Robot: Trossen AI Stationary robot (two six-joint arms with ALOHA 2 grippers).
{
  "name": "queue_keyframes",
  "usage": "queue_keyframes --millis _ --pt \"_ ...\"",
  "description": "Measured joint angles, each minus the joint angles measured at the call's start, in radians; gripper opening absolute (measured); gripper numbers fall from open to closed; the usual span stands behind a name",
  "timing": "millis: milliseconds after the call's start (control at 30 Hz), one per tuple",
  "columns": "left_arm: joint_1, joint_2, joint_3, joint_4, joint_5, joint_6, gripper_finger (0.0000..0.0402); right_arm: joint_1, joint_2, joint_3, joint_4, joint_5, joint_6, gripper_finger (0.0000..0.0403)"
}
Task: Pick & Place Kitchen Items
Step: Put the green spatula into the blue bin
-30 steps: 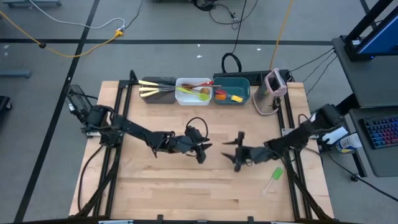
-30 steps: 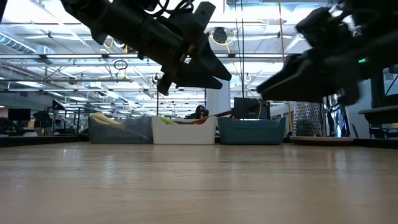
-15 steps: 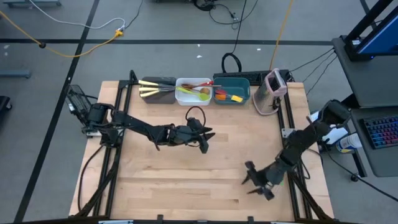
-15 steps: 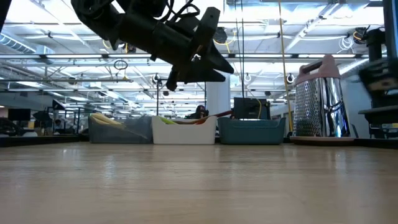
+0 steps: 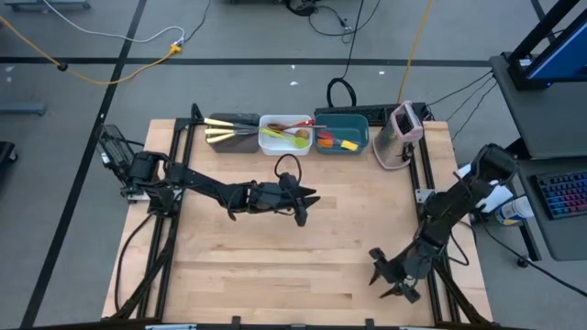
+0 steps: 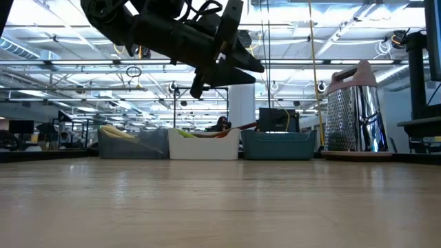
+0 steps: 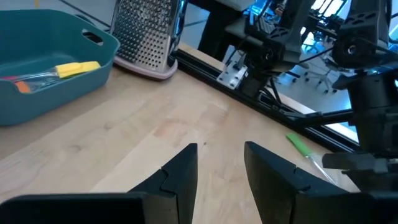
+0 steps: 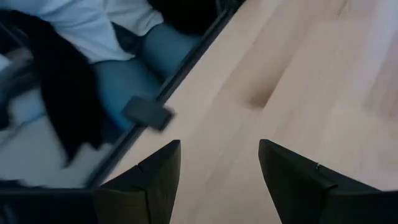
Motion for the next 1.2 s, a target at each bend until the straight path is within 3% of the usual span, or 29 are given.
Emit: queue_keyframes --millis 267,500,867,1033,1200 --pt "0.0 0.0 0.0 -0.002 0.0 0.0 0.0136 0.0 -0.098 0.0 -0.261 -0.182 0.13 0.021" --pt "0.0 0.0 0.0 -0.003 0.0 0.033 0.0136 0.0 -0.144 0.0 -0.401 -0.188 0.034 0.021" --pt "0.022 0.0 0.0 -0.003 -0.003 0.078 0.0136 -0.001 -0.297 0.001 -0.826 -0.198 -0.022 0.021" --pt "0.037 0.0 0.0 -0.003 -0.003 0.075 0.0136 -0.002 -0.317 0.003 -0.904 -0.149 -0.055 0.021" --pt "0.044 0.0 0.0 -0.004 -0.003 0.075 0.0136 -0.001 -0.307 0.004 -0.921 -0.168 -0.054 0.021"
